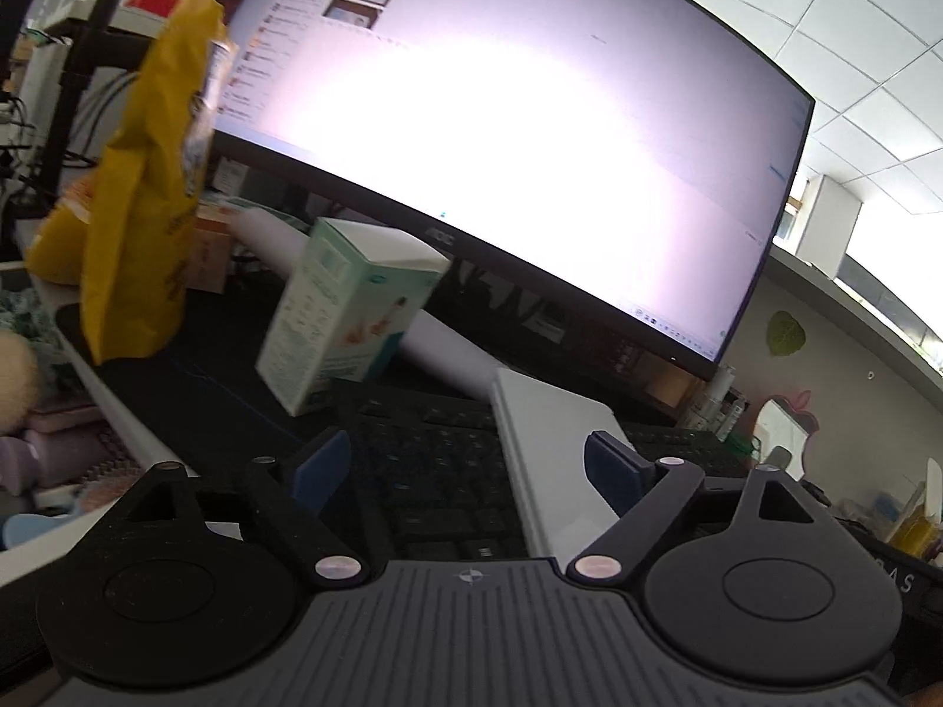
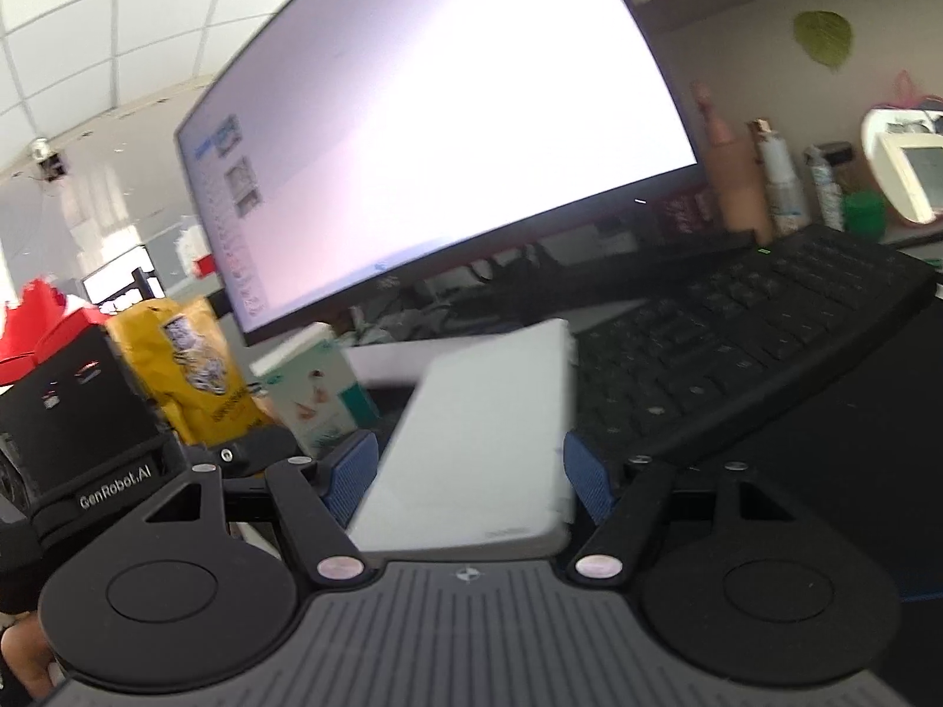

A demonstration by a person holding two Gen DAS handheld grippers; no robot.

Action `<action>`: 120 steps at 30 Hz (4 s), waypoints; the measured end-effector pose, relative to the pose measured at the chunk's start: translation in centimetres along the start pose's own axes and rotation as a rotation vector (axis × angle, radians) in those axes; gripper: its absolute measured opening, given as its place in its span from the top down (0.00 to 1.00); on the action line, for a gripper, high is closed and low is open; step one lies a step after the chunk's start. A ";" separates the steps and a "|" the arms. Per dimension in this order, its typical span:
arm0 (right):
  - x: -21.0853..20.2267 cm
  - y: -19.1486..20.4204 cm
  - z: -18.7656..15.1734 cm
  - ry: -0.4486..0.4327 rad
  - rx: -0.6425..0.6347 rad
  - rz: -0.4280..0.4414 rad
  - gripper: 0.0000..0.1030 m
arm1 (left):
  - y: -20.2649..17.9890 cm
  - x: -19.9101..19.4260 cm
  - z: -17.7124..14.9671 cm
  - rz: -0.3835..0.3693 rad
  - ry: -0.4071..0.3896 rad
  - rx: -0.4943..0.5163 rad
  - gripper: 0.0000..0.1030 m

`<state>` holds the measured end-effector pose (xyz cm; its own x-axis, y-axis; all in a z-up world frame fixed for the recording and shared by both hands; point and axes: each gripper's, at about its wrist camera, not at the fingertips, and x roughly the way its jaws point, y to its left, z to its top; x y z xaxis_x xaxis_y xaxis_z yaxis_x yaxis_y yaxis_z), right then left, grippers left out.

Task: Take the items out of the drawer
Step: 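Withdraw both tools from the white case toward the open drawer, then bring the left tool to the front of the open white drawer, then push the white drawer shut with the left tool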

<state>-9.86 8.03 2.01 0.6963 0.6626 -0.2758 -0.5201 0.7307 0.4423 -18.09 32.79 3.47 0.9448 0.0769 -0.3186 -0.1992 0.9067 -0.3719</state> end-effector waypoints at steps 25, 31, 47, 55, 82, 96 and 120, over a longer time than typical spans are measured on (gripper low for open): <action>7.8 10.7 -0.9 0.194 -0.426 0.390 0.13 | 10.4 -7.7 1.5 0.663 -0.112 -0.055 0.00; 8.4 10.8 -2.4 0.240 -0.445 0.457 0.13 | 13.4 -8.8 1.3 0.776 -0.059 -0.153 0.02; 8.3 10.3 -3.2 0.265 -0.412 0.513 0.13 | 19.3 -9.9 0.3 0.673 0.040 -0.520 0.30; 8.6 10.4 -3.4 0.281 -0.419 0.503 0.13 | 19.5 -9.2 0.6 0.659 0.052 -0.527 0.25; 8.6 10.8 -3.9 0.289 -0.457 0.506 0.13 | 16.6 -4.7 1.6 0.461 0.099 -0.478 0.23; 8.6 10.8 -3.9 0.292 -0.465 0.505 0.13 | 14.5 -2.1 2.3 0.430 0.137 -0.432 0.20; 8.4 11.0 -4.0 0.293 -0.483 0.507 0.13 | 13.9 -3.1 2.8 0.461 0.107 -0.422 0.00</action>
<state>-11.69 22.29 1.10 0.1896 0.9038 -0.3836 -0.9473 0.2712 0.1706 -23.11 46.30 1.72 0.7104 0.3589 -0.6055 -0.6857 0.5470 -0.4803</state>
